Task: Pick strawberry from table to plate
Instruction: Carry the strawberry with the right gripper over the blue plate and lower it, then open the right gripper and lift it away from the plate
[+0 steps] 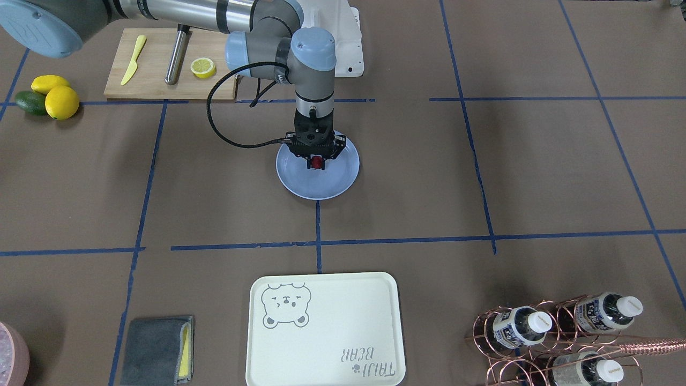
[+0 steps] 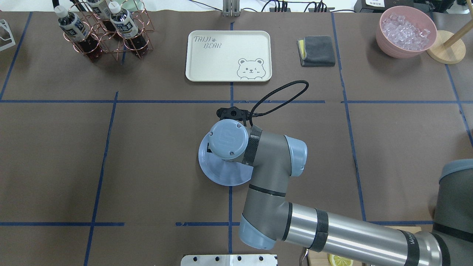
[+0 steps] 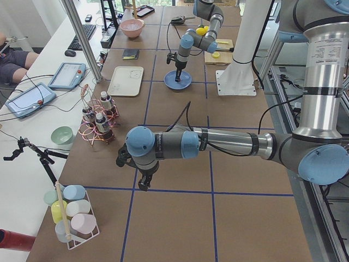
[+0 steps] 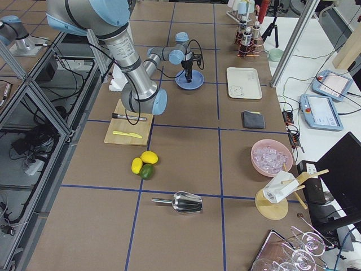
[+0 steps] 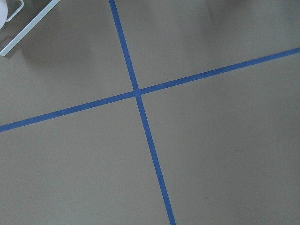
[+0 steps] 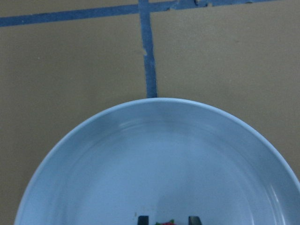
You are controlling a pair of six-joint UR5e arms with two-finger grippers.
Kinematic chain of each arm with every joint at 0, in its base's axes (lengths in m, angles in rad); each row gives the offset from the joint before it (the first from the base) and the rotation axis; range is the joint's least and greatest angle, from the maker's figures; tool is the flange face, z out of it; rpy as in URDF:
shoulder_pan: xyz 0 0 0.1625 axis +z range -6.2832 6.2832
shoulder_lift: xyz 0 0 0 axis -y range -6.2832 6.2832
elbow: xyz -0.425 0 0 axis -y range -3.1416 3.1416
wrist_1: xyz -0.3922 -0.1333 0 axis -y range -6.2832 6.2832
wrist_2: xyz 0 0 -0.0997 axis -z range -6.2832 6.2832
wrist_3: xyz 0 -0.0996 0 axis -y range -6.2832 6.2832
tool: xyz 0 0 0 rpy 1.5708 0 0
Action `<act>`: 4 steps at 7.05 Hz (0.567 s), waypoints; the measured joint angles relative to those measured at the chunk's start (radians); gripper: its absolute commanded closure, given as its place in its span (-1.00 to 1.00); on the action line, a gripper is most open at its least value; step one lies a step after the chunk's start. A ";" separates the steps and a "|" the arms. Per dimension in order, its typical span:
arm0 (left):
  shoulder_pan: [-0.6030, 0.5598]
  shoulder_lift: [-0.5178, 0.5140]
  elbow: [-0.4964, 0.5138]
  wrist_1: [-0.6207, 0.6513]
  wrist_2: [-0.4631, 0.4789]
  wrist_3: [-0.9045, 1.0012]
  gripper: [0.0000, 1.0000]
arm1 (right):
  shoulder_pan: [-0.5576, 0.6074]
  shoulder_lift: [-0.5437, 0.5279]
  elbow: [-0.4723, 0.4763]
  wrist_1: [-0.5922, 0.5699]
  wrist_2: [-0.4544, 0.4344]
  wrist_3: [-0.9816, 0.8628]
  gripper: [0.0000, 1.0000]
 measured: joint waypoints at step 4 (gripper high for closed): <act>0.000 0.000 0.001 0.000 0.001 0.000 -1.00 | 0.000 0.005 0.012 0.000 -0.006 -0.006 -1.00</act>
